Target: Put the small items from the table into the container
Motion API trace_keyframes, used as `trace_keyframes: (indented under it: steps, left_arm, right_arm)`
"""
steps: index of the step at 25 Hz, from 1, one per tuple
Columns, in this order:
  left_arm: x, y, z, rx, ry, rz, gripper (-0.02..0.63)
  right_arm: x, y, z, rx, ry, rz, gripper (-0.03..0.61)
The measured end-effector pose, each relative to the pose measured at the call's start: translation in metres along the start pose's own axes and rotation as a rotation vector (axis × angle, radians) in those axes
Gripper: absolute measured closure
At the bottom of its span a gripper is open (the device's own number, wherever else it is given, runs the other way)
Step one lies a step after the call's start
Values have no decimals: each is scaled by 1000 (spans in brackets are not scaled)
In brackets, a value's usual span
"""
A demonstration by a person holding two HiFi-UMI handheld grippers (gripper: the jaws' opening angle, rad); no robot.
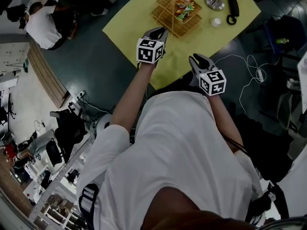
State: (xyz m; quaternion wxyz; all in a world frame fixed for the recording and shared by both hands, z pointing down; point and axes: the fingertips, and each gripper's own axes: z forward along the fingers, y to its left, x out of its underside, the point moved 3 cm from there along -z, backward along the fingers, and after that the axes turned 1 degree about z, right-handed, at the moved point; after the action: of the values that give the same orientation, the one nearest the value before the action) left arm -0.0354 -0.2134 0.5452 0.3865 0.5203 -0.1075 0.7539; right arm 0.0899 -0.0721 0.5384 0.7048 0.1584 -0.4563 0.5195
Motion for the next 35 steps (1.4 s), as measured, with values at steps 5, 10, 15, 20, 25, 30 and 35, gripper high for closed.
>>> trace_keyframes:
  steps: [5,10,15,20,25,30,35]
  left_arm:
    - [28,-8,-32,53,2,21,606]
    - [64,-3,-60,63,20,-1,606]
    - [107,-2,-81,48,64,-40,606]
    - [125,-14,-112,9,60,-80,606]
    - [127,-44,-140,-12,11,-55,606]
    - [137,-94,-161,-22,-32,-51,606]
    - [142,-149,-204,-35,-96,-65,606]
  right_arm:
    - [8,20,-7,51,-25,11,543]
    - [19,33,-21,119,-49,27,562]
    - [34,43,-34,144,-59,35,565]
    - [33,52,-46,101,-91,19,565]
    - [30,59,-66,55,-141,-13,565]
    - [45,63,-113,18,-177,-21,565]
    - [67,82,-171,4,-219,-23,565]
